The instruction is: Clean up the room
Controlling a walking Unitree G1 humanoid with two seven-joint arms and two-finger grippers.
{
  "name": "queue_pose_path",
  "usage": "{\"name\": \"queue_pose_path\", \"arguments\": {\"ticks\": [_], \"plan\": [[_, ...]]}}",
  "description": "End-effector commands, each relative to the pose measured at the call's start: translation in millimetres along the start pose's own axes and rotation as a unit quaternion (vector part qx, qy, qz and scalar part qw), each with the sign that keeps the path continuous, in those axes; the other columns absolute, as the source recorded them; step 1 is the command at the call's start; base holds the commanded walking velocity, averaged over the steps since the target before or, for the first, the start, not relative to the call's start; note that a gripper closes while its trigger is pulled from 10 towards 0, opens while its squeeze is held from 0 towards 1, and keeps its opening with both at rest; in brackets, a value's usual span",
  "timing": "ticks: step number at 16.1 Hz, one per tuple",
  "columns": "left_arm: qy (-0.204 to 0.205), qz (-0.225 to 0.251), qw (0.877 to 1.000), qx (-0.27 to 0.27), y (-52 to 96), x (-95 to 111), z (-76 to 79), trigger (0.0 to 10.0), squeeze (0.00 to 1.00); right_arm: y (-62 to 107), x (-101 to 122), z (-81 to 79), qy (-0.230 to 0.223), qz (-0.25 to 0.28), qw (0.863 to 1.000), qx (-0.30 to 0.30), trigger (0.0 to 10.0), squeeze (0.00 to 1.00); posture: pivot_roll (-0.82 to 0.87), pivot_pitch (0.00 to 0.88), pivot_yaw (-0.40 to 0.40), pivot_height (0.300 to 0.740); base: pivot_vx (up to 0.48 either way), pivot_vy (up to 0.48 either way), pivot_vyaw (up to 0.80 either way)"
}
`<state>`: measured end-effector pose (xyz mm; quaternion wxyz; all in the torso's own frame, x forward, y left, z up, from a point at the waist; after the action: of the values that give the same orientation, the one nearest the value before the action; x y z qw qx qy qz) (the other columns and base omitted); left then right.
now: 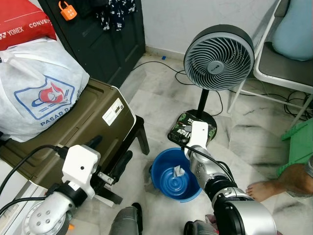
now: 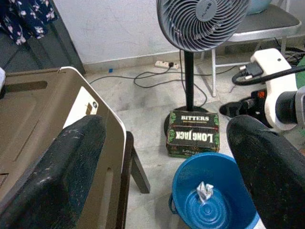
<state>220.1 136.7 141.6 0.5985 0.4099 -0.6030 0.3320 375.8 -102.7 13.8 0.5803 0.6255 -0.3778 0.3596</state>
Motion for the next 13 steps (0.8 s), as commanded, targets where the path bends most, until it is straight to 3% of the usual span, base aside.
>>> {"name": "queue_pose_path", "arguments": {"ticks": [1,3,6,10,11,13], "plan": [[-0.002,-0.004,1.0,0.004,-2.5,-4.5,0.0,10.0,0.0,2.3,3.9,-7.3,0.012,0.012,0.999,0.028,10.0,1.0,0.21,0.169,0.06,0.74,0.0,0.0,0.0],[0.001,0.008,1.0,0.001,-12.2,-4.7,1.5,10.0,0.0,12.5,2.2,-10.0,0.035,0.02,0.997,0.072,10.0,1.0,0.17,0.145,0.043,0.74,0.0,0.0,0.0],[0.0,0.025,1.0,0.011,-27.9,-5.4,-1.4,10.0,0.0,47.0,2.3,-14.8,0.082,0.042,0.984,0.151,10.0,1.0,0.12,0.093,0.025,0.74,0.0,0.0,0.0],[0.008,0.044,0.999,0.018,-44.1,-10.4,-3.9,10.0,0.0,86.0,-2.0,2.6,0.104,0.036,0.98,0.168,10.0,1.0,0.05,0.028,0.026,0.74,0.0,0.0,0.0],[0.006,0.044,0.999,0.024,-46.1,-13.2,-4.6,10.0,0.0,94.7,3.5,8.2,0.105,0.06,0.98,0.16,10.0,0.04,0.04,0.013,0.026,0.74,0.0,0.0,0.0],[0.014,0.037,0.998,0.053,-46.8,-26.0,-10.2,10.0,0.0,110.1,8.8,24.4,0.101,0.11,0.982,0.116,10.0,0.0,0.01,0.0,0.026,0.74,0.0,0.0,0.0]]}}
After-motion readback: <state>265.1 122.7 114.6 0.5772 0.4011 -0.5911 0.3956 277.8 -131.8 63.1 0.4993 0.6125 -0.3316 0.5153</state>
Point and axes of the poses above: a point about 5 cm out from each wrist's last joint towards the gripper, its own y axis pointing back from the gripper into the wrist, its own x axis along the axis of the wrist's last joint, z = x × y, the point moved 5 cm from there along -y, pointing out of the wrist towards the gripper, and after that the axes turned 4 degrees about y, right-handed, at the moved point
